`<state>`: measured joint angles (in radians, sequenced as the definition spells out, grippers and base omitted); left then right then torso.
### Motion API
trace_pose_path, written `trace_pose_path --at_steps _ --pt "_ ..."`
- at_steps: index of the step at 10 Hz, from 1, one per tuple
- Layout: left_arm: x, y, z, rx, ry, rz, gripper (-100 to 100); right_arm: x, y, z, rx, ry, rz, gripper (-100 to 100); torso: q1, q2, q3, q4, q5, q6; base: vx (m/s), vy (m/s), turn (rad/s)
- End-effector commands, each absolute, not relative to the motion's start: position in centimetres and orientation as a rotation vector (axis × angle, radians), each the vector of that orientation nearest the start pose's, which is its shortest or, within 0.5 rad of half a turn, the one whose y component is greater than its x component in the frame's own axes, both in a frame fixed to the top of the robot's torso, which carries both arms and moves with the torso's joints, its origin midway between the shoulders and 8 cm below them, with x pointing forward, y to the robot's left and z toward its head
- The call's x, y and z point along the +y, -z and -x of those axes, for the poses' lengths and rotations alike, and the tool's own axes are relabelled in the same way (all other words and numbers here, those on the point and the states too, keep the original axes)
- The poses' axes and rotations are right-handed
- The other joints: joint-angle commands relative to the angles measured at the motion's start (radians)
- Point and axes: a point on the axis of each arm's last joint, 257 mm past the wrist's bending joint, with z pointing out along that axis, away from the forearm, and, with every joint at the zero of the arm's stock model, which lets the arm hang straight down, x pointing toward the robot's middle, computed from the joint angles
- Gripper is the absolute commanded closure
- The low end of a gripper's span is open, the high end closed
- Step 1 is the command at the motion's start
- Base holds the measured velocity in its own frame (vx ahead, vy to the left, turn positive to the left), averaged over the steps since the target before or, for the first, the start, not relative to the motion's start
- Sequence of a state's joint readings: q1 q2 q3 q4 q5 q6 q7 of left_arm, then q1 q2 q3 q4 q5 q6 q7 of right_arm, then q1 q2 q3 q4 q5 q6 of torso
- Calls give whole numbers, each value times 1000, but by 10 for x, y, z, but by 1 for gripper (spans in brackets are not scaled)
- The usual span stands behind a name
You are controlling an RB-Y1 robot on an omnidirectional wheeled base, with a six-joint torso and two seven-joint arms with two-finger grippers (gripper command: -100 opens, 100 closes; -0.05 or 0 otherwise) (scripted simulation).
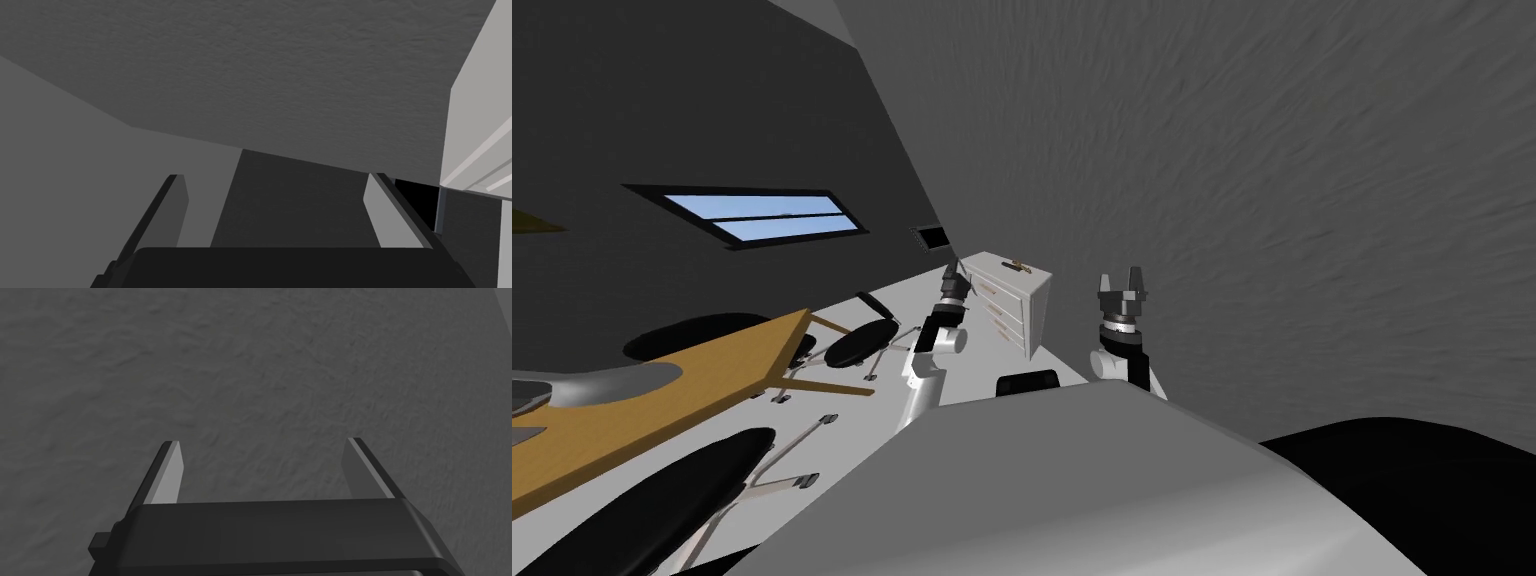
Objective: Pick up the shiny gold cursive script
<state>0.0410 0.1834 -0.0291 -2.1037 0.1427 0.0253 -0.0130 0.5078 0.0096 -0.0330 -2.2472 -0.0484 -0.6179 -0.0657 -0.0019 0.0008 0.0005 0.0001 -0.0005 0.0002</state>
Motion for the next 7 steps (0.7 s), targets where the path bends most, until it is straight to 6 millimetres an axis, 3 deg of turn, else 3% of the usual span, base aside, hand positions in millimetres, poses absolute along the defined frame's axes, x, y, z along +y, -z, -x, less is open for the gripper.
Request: trace_pose_path --at_steps 1,7 --pt "219 -7 -494 975 1419 803 -100 -296 -30 -325 499 -1372 -647 0 0 0 0 0 0 0 -8 -9 -13" --pt "192 -2 -533 1088 1425 851 -100 -296 -30 -325 499 -1372 -647 0 1 -1 0 0 0 0 -14 -18 62"
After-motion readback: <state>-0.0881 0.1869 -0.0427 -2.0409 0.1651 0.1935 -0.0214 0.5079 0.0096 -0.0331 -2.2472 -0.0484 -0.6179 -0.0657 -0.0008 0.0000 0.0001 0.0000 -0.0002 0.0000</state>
